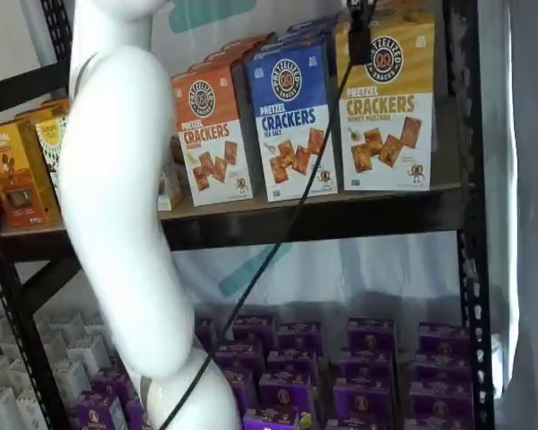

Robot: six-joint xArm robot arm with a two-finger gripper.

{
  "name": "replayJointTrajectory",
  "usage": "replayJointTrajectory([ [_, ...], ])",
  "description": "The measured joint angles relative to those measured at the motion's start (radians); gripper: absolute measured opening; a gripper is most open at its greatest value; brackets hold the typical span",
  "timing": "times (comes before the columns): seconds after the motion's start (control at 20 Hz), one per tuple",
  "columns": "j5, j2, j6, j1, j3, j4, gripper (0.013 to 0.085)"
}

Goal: Retrieve the yellow and white box located on the top shelf, the sixth one from the left

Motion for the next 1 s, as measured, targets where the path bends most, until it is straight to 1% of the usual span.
replayJointTrajectory([
  [0.1,0.015,-0.021,-0.011,-0.014,0.014,0.003,0.0650],
  [0.25,0.029,-0.066,-0.027,-0.028,0.053,-0.005,0.0650],
  [0.55,0.052,-0.145,-0.036,-0.034,0.129,-0.019,0.0650],
  [0.65,0.065,-0.191,-0.030,-0.027,0.172,-0.025,0.0650],
  [0.75,0.073,-0.211,-0.025,-0.020,0.190,-0.031,0.0650],
  [1.0,0.095,-0.299,0.013,0.029,0.275,-0.061,0.0650],
])
